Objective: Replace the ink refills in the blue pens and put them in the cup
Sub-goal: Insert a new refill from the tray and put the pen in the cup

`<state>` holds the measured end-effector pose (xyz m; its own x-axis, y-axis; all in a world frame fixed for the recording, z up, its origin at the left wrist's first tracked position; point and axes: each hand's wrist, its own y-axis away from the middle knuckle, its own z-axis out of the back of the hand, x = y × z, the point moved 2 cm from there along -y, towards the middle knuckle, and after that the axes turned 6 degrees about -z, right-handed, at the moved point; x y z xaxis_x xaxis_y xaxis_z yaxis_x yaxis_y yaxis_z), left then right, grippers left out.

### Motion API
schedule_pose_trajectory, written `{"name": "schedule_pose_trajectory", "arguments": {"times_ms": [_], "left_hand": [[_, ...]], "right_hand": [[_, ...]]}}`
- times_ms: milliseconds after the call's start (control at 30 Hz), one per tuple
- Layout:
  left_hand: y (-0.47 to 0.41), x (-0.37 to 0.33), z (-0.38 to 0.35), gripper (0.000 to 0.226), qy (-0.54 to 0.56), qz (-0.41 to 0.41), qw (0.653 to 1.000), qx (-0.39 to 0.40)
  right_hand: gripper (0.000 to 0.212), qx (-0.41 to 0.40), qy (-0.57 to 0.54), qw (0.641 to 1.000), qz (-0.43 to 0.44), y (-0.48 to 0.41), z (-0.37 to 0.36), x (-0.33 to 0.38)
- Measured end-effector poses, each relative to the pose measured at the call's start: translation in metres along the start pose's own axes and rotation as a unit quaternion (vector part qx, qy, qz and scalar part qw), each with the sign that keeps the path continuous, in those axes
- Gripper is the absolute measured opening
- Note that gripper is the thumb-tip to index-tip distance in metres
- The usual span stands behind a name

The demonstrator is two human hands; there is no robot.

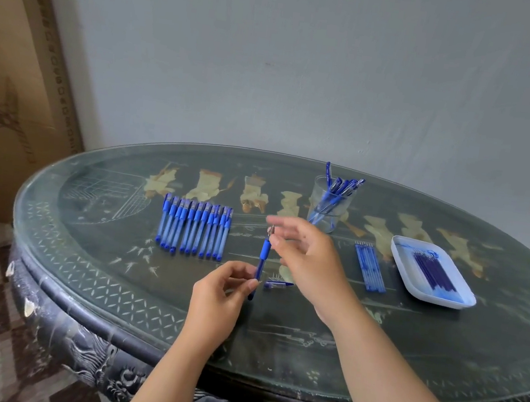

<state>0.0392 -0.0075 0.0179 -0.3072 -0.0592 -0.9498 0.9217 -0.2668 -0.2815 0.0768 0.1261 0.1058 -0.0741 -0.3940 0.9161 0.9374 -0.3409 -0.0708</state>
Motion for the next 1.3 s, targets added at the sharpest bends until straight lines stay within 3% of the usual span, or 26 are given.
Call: {"name": "schedule_pose_trajectory", "arguments": {"times_ms": [67,200,300,433,600,833,1067,1233,1300], "left_hand": [[0.0,0.0,0.0,0.019,-0.003,0.0,1.0,0.001],[0.0,-0.001,0.0,0.019,-0.002,0.001,1.0,-0.001],[0.0,0.0,0.0,0.019,-0.004,0.003,1.0,0.0],[0.0,0.0,0.0,0.019,-0.002,0.003,1.0,-0.001],[0.0,-0.001,0.0,0.02,-0.001,0.003,1.0,0.0],[0.0,0.0,0.0,0.021,-0.022,0.001,1.0,0.008],[0.002,-0.001,-0.001,0.026,-0.021,0.002,1.0,0.012],[0.001,0.001,-0.001,0.024,-0.02,0.003,1.0,0.012],[0.001,0.003,-0.001,0.024,-0.008,0.007,1.0,0.007]], "right_hand": [[0.009,-0.033,0.006,0.999,0.005,0.0,0.001,0.001],[0.03,-0.035,-0.006,0.999,-0.015,-0.001,0.003,0.002],[0.025,0.006,-0.008,1.0,0.001,-0.001,0.001,0.001],[0.006,-0.039,-0.01,0.999,0.006,-0.001,0.0,-0.001],[0.029,-0.004,-0.01,1.0,-0.004,-0.001,0.001,-0.001],[0.009,-0.032,-0.02,0.999,0.033,-0.002,-0.003,-0.001],[0.017,-0.058,0.016,0.997,0.043,-0.005,-0.004,-0.002],[0.004,-0.011,-0.03,0.999,0.03,-0.006,-0.002,-0.005],[0.011,0.01,-0.084,0.996,-0.002,-0.009,0.003,-0.014]]}}
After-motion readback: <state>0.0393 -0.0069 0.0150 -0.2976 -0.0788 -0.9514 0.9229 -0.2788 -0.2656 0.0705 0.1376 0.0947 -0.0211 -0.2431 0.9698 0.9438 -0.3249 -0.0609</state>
